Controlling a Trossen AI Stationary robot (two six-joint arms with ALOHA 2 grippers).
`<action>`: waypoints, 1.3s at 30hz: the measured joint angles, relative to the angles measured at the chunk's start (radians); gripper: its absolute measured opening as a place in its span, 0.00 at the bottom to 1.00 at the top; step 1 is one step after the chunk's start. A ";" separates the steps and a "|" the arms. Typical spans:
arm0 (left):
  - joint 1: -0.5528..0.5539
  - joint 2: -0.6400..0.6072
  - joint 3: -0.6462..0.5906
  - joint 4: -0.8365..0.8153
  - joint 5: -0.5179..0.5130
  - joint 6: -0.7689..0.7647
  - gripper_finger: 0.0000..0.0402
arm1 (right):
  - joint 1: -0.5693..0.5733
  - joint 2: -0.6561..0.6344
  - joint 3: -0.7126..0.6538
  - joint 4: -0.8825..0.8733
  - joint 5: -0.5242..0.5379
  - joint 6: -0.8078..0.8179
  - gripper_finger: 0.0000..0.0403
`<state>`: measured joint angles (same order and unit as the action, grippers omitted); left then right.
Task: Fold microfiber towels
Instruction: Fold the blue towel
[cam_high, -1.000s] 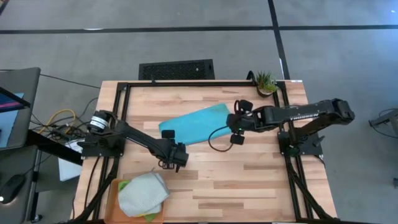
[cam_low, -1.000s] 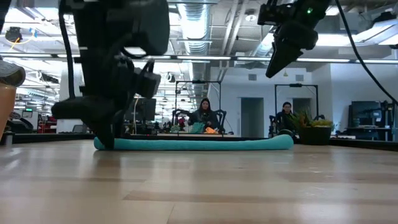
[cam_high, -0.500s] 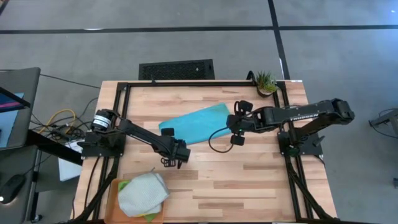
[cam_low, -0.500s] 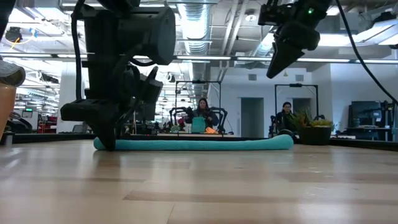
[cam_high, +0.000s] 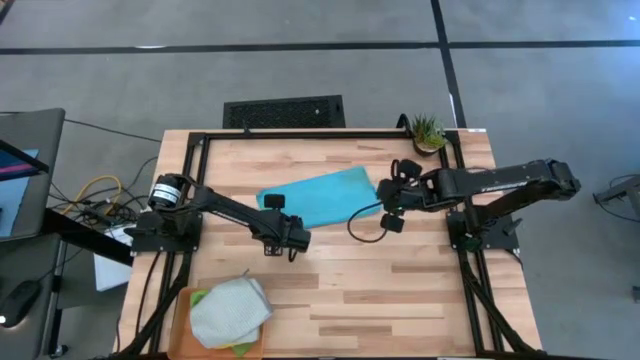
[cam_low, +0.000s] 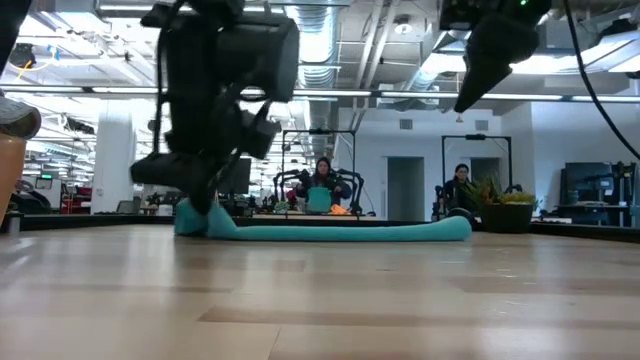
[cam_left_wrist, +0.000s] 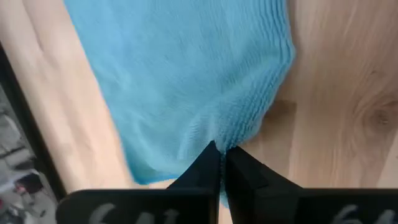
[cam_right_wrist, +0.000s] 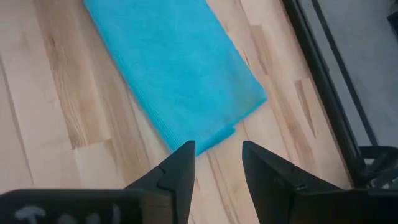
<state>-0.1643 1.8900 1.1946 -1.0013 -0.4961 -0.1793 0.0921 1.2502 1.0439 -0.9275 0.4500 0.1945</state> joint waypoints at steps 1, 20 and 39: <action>0.008 0.000 0.019 -0.011 0.000 0.024 0.00 | 0.000 -0.014 0.000 -0.006 0.000 0.000 0.39; 0.203 -0.002 0.283 0.262 0.077 0.663 0.00 | 0.000 -0.178 0.000 -0.060 0.000 0.000 0.38; 0.268 0.066 0.339 0.608 0.041 0.851 0.00 | 0.001 -0.185 0.000 -0.101 -0.004 0.015 0.38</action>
<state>0.1040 1.9561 1.5338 -0.3933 -0.4554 0.6720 0.0929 1.0652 1.0435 -1.0282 0.4462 0.2100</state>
